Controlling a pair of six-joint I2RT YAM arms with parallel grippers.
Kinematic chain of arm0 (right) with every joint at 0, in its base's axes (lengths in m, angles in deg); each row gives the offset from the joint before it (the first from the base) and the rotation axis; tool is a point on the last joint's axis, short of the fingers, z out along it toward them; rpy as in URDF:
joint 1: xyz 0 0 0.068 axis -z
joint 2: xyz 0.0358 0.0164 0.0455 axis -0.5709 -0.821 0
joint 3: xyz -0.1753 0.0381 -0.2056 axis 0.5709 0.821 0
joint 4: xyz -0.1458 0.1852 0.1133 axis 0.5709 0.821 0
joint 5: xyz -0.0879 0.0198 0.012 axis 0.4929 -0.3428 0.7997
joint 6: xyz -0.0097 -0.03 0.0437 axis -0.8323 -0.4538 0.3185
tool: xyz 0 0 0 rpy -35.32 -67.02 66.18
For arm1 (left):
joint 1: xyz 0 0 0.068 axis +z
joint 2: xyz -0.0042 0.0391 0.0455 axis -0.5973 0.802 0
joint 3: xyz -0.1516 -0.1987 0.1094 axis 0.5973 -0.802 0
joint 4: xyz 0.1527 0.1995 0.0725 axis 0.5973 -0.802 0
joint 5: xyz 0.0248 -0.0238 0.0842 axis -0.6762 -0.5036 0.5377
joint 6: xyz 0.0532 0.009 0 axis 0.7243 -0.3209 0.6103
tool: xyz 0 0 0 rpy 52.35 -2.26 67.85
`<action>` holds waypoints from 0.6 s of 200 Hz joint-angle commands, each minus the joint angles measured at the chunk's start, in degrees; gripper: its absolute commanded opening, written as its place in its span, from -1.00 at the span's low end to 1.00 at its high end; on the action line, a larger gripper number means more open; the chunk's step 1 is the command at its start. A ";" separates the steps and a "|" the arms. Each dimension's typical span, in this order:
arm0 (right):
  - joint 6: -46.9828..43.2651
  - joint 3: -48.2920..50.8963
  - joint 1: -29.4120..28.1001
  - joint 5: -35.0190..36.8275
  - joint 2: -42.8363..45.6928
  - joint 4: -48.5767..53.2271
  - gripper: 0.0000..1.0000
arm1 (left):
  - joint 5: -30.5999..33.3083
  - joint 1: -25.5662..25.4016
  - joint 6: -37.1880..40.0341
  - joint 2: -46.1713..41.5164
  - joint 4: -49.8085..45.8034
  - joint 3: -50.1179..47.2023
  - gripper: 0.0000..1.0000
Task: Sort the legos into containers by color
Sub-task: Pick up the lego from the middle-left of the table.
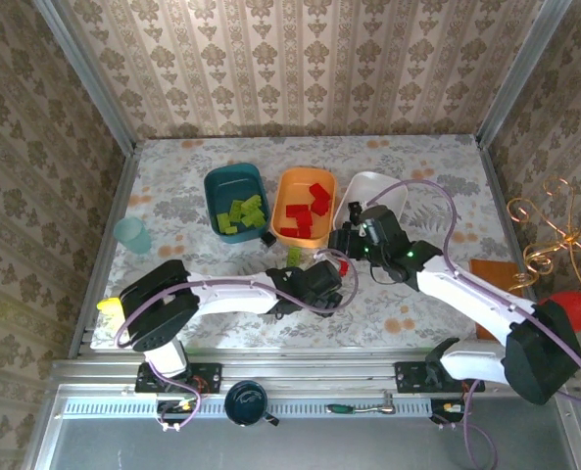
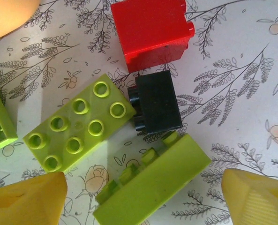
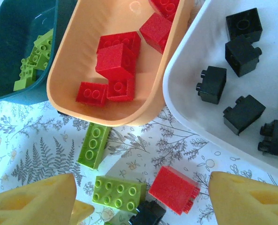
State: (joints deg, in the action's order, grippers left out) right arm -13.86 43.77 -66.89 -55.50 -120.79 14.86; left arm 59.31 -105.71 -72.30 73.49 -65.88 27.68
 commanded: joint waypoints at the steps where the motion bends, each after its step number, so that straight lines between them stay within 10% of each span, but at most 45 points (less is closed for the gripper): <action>1: 1.41 1.95 0.42 1.58 2.42 -0.11 0.52 | 2.68 -0.30 4.38 1.37 -1.64 2.08 0.63; 120: 1.44 4.64 2.45 1.76 6.52 0.98 0.54 | 3.48 -3.66 0.00 4.90 -6.69 1.33 -0.27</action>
State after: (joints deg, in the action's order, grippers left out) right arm -13.01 47.10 -64.77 -55.17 -115.96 15.34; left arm 60.66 -109.10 -71.05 77.27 -69.36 28.60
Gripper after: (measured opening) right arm 0.768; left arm 0.399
